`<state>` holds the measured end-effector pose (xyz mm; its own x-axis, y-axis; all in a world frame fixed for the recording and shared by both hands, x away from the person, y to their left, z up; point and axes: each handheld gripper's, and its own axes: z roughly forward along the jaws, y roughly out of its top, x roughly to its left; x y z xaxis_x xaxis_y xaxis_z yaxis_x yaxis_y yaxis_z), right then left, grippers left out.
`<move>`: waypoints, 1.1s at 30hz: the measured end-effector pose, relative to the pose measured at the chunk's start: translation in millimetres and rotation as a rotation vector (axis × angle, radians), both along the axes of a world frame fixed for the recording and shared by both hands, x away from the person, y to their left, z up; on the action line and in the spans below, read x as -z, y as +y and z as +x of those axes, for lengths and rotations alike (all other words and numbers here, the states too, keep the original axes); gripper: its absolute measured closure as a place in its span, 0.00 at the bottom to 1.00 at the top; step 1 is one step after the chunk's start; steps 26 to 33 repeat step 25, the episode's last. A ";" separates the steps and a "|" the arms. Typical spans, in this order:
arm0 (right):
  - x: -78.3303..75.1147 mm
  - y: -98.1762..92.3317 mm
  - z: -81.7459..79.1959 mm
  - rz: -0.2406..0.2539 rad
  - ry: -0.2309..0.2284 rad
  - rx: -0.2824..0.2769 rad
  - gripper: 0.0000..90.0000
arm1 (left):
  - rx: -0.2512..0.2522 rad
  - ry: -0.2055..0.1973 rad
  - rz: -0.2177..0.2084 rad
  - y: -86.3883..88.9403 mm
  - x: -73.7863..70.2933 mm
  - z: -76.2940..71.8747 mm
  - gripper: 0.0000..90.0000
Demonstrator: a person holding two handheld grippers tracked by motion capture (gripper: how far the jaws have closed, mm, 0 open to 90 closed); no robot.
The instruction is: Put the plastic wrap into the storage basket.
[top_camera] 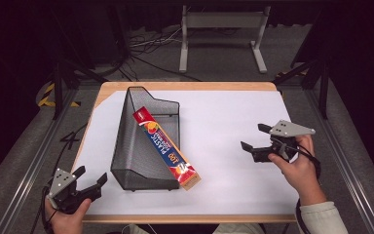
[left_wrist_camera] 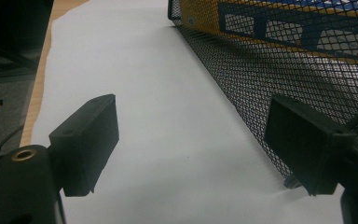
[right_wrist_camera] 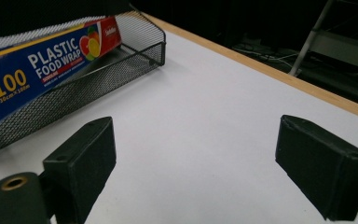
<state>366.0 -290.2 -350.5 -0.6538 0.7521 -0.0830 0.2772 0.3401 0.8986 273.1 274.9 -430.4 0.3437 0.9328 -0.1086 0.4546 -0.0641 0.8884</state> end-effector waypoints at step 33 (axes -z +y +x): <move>75.4 -18.9 -10.7 -0.067 0.151 0.042 0.14 | 0.022 -0.002 0.004 1.5 2.4 2.5 0.20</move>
